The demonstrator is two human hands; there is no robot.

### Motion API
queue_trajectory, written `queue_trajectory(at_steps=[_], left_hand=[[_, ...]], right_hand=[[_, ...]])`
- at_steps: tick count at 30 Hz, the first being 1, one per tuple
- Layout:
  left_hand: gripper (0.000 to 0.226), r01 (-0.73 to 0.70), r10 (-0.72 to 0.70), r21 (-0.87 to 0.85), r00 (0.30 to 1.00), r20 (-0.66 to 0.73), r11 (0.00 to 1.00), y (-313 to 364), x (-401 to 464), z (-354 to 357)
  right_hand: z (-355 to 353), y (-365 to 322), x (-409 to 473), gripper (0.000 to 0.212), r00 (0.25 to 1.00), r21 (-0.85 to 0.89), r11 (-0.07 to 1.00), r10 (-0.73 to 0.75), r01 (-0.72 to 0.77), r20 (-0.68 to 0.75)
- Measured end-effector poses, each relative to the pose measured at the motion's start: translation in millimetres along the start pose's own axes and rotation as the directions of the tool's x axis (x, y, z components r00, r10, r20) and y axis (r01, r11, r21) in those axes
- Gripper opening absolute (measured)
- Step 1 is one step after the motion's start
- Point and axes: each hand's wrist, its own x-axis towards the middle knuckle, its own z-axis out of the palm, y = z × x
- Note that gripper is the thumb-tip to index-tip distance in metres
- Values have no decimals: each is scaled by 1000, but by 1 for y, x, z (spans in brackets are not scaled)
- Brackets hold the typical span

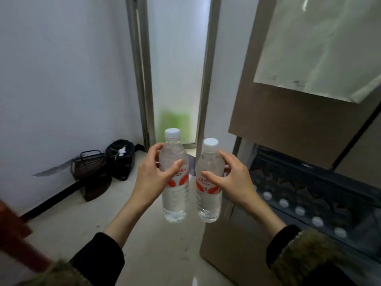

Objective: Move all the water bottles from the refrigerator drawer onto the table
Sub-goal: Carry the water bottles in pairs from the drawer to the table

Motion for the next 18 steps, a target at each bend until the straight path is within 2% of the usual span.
queue_trajectory(at_steps=[7,18], left_hand=[[49,166,-146,83,968,-204,983,-55,-35,-138],[60,427,-290,174,810,-509,887,-151,-93,-405]], right_hand=[[122,-86,19,69,959,91,982,-181,165,219],[366,-250,21,66,834,255,926,-366,280,414]])
